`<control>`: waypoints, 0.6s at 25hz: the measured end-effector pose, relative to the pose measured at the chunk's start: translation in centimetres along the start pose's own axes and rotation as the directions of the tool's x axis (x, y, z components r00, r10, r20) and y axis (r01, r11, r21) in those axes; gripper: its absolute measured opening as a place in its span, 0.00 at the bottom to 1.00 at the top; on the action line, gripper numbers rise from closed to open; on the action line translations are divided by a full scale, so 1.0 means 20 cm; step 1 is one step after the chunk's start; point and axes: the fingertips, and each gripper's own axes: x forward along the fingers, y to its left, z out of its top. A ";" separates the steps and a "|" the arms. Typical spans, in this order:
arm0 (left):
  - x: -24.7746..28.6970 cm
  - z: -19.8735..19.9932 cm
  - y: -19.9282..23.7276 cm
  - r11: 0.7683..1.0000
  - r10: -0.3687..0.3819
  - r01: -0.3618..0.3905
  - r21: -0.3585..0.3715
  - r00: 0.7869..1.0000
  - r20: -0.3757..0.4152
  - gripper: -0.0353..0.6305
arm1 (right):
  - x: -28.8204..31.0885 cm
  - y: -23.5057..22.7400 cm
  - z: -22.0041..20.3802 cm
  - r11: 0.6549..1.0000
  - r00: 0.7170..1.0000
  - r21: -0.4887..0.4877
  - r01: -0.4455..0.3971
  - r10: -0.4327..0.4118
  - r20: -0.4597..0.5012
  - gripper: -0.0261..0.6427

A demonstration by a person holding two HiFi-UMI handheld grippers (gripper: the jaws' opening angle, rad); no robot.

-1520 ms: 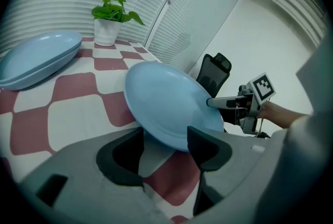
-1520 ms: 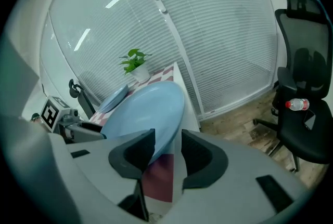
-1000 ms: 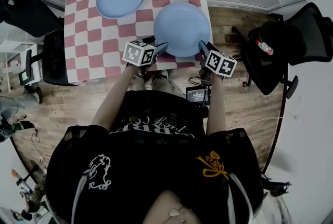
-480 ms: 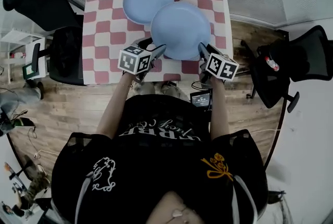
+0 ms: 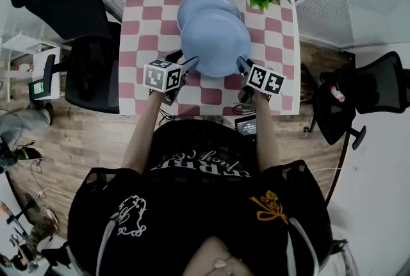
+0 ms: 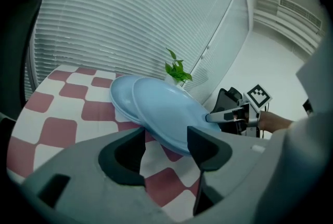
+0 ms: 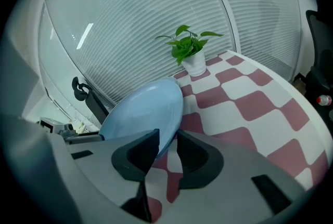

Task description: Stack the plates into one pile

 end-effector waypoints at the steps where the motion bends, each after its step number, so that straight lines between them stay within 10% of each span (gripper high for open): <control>1: 0.00 0.01 0.03 1.000 -0.003 0.003 -0.011 1.000 0.003 0.44 | 0.02 0.02 0.00 1.000 1.000 0.028 0.000 0.000 -0.002 0.20; 7: 0.05 0.07 0.18 0.994 -0.037 0.044 -0.097 0.997 0.067 0.44 | 0.09 0.06 0.00 0.973 0.999 0.232 0.020 -0.027 0.029 0.18; 15: 0.03 0.10 0.31 0.999 0.006 -0.002 -0.036 0.995 0.100 0.44 | 0.15 0.02 0.08 0.930 0.979 0.327 0.166 -0.196 0.061 0.10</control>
